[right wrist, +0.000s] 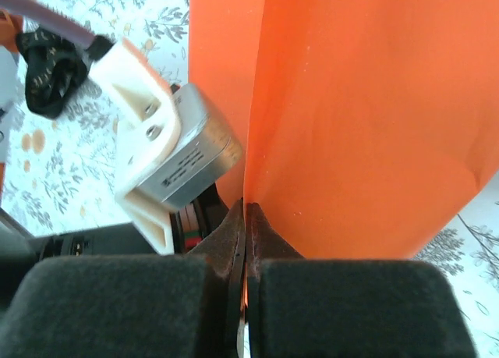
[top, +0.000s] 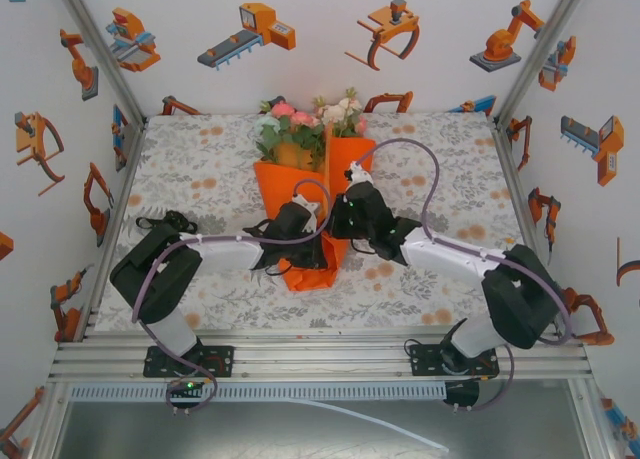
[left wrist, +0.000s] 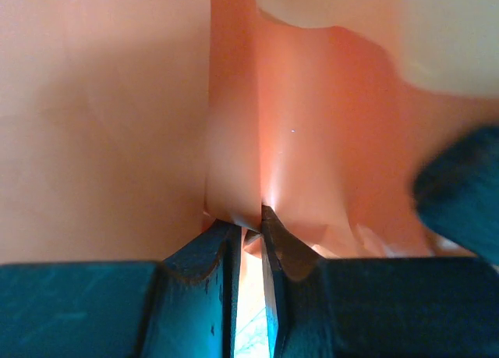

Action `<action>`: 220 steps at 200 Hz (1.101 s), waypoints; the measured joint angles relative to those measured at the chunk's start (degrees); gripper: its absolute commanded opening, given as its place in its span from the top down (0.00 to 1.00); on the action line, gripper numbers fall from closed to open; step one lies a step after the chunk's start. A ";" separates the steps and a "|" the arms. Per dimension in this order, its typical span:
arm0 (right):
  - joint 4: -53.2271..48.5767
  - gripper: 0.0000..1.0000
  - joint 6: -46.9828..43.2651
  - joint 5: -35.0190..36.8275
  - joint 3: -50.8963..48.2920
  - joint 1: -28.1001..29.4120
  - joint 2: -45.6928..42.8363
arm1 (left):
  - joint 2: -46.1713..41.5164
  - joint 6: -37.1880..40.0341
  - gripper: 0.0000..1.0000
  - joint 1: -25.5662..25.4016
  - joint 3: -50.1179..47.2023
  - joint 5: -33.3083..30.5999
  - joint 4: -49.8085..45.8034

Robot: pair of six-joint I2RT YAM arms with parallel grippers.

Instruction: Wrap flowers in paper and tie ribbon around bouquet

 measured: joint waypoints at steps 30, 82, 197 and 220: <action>2.86 1.00 3.76 -1.29 0.00 -0.15 5.84 | 0.02 -0.57 0.78 0.20 0.00 0.07 0.09; 3.26 1.00 4.20 -3.26 -0.02 -0.63 5.38 | -5.57 -0.46 0.71 0.70 -1.33 -0.44 -1.16; 4.48 1.00 1.20 -8.68 0.28 -3.02 2.25 | -29.29 -0.33 0.69 7.54 -12.70 -10.67 -7.43; 4.81 1.00 1.40 -10.29 1.95 -2.78 4.04 | -20.09 -2.25 0.71 7.43 -13.20 -6.99 -2.99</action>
